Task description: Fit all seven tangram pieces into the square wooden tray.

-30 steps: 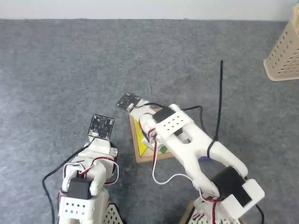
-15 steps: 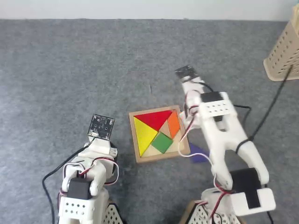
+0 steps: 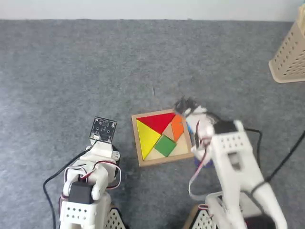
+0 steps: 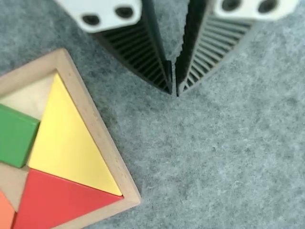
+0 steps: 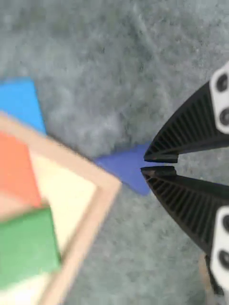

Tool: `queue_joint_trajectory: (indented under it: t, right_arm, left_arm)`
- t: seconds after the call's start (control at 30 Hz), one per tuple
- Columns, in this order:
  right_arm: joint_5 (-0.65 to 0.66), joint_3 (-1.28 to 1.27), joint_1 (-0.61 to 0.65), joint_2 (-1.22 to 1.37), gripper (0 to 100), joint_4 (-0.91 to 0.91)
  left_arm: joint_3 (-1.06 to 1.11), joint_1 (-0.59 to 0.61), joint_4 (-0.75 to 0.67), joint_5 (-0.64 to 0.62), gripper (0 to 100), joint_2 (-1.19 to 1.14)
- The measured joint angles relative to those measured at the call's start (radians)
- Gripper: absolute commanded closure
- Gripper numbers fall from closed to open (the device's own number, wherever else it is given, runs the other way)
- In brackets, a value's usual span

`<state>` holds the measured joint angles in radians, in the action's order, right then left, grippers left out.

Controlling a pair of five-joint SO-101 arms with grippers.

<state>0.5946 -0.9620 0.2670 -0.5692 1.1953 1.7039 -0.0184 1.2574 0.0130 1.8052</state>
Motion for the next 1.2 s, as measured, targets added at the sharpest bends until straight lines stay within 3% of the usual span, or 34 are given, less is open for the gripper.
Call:
queue_joint_trajectory:
  t: [0.27,0.6,0.97,1.2]
  right_arm:
    - [0.000,-0.064,0.034,-0.057,98.3,0.005]
    - [0.015,-0.064,0.035,0.112,82.1,-0.058]
    - [0.015,-0.035,0.035,0.219,81.8,-0.137]
    - [0.017,0.023,-0.129,0.259,81.8,-0.143]
  left_arm:
    - [0.000,0.000,0.000,0.000,99,0.000]
    - [0.000,0.000,0.000,0.000,99,0.000]
    - [0.000,0.000,0.000,0.000,99,0.000]
    - [0.000,0.000,0.000,0.000,99,0.000]
